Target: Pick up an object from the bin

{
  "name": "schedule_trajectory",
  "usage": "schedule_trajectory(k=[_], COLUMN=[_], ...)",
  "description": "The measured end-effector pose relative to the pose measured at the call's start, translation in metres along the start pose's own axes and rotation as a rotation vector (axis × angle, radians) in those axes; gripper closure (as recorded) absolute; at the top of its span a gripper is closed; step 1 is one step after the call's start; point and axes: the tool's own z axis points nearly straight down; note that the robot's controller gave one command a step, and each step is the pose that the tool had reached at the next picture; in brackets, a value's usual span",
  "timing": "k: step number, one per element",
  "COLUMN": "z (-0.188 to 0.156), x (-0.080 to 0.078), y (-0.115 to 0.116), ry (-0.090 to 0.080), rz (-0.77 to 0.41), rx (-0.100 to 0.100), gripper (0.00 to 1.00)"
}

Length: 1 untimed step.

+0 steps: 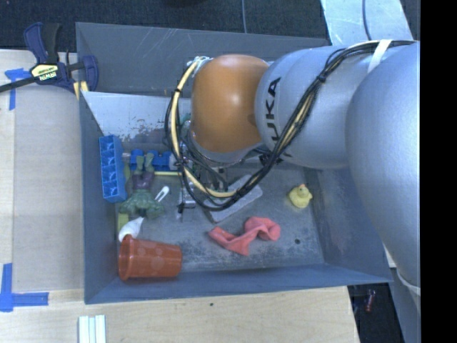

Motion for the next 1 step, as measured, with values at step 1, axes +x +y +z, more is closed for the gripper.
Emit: schedule_trajectory(k=[1], z=[0.0466], x=[-0.0077], y=[0.0531], ry=[-0.008], rz=[-0.148], rx=[0.000], gripper=[0.00])
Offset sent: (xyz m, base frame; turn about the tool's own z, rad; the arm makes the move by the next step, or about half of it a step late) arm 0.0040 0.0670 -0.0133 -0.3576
